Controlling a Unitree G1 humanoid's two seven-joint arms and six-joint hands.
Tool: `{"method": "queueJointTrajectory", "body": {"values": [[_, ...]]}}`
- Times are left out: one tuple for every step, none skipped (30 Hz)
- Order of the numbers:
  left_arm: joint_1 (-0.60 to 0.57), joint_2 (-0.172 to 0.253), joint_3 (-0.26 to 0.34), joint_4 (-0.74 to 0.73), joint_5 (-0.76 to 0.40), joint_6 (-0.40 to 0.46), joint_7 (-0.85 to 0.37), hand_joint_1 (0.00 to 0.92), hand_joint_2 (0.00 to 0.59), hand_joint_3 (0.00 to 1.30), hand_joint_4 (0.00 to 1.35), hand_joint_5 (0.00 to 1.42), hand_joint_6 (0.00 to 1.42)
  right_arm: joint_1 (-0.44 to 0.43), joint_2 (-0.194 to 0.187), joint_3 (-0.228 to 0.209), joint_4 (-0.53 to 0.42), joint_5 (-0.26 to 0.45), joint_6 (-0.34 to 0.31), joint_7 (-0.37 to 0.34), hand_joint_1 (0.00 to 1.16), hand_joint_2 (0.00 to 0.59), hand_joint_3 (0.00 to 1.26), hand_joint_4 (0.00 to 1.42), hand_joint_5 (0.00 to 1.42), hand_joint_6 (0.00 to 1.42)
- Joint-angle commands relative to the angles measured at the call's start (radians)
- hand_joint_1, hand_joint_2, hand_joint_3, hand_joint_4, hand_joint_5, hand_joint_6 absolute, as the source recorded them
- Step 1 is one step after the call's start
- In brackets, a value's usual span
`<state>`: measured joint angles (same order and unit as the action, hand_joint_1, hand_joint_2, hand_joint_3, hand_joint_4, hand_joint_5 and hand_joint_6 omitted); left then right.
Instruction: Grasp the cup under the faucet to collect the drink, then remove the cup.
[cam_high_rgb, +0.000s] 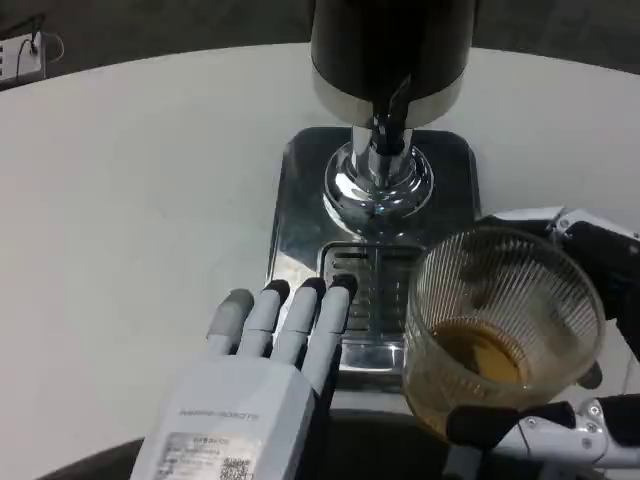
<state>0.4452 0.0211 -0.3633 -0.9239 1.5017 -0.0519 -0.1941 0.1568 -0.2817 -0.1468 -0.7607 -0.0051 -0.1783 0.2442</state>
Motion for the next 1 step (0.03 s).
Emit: {"method": "queueJointTrajectory", "body": {"values": [[0.006, -0.020, -0.002, -0.001, -0.006, 0.003, -0.004, 0.000, 0.078, 0.00, 0.00, 0.00, 0.00, -0.009, 0.010, 0.006, -0.026, 0.001, -0.024, -0.011, 1.16, 0.072, 0.92, 1.04, 1.19, 1.42]]}}
